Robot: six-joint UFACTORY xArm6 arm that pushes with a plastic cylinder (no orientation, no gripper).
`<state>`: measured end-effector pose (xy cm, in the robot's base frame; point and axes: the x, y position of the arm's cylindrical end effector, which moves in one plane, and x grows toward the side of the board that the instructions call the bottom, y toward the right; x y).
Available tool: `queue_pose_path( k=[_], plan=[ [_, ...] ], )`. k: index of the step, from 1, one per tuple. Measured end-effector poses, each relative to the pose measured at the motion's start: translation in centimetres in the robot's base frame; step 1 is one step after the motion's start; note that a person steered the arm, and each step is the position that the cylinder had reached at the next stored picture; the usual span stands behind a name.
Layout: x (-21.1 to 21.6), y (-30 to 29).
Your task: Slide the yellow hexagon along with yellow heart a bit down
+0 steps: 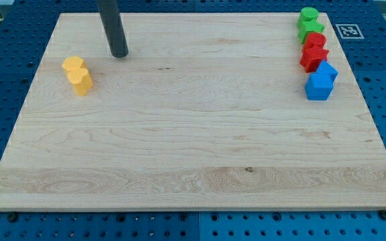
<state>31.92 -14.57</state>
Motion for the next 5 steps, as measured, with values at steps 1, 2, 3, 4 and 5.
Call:
queue_pose_path(
  k=[1,2,3,4,5],
  plan=[
    [0.0,0.2],
    [0.0,0.1],
    [0.3,-1.7],
    [0.2,-3.5],
    [2.8,-3.9]
  ],
)
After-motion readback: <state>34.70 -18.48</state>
